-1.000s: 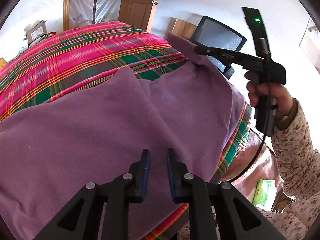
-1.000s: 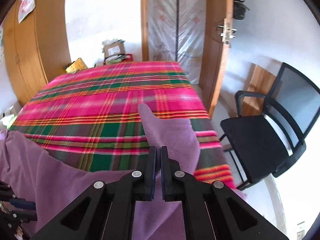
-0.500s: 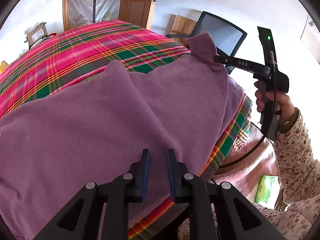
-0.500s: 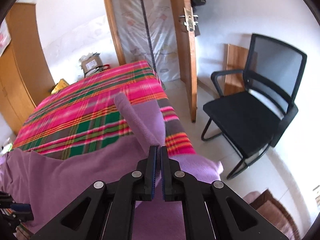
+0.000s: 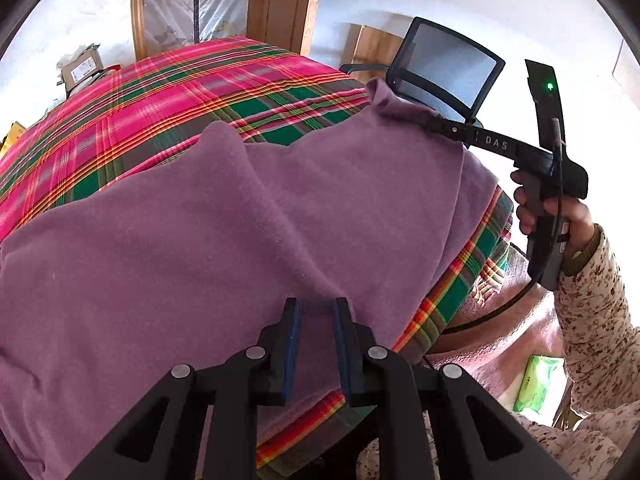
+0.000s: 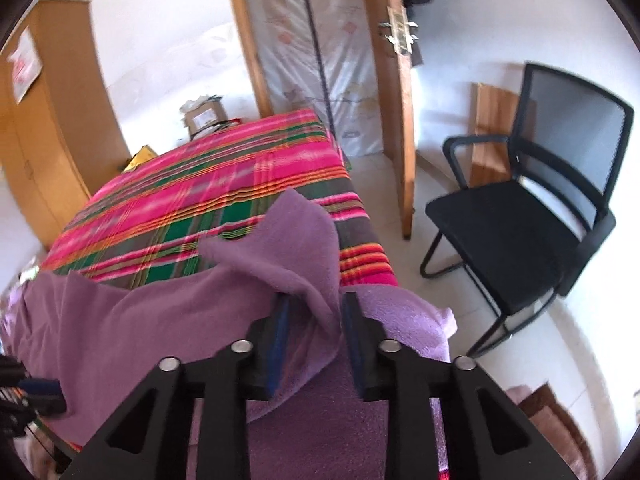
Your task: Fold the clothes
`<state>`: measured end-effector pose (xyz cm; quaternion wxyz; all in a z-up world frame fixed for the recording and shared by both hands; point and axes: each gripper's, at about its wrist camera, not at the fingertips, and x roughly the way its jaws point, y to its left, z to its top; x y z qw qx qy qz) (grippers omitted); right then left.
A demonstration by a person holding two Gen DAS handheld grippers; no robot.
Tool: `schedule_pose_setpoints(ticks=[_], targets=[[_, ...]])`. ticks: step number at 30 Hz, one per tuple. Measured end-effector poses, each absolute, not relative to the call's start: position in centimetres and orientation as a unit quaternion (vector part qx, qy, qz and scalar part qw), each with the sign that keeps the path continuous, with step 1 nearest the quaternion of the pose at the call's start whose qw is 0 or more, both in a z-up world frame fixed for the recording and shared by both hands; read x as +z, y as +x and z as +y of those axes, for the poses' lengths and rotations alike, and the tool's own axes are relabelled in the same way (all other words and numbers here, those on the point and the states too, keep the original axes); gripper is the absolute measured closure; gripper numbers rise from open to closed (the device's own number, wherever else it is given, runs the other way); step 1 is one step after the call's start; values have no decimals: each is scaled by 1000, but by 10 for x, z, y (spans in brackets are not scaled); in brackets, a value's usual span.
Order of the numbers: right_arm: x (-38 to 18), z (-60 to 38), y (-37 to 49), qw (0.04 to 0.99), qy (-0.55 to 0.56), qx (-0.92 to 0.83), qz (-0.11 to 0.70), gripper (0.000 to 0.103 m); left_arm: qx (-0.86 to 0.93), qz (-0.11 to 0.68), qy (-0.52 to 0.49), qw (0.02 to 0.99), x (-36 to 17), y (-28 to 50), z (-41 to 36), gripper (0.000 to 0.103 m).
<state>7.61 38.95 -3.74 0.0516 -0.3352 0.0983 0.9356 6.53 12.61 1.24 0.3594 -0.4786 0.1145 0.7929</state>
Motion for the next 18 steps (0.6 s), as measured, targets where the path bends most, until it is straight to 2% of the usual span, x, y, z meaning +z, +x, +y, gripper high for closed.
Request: schedule_pose_setpoints(ticks=[2,9,12,18], targets=[[-36,382,75,46,-331,940,72,73,793,117,-479,358,13,66,128,86],[-38,334,59,65,-321,935,-136,71,792,121,-481,355,13,69,132,86],[-44,319,52,62,-321,926,-190,71,792,123,-482,355,13,70,135,84],[-48,319,34,54,-347,916,-195,71,790,123,-485,354,12,71,136,83]])
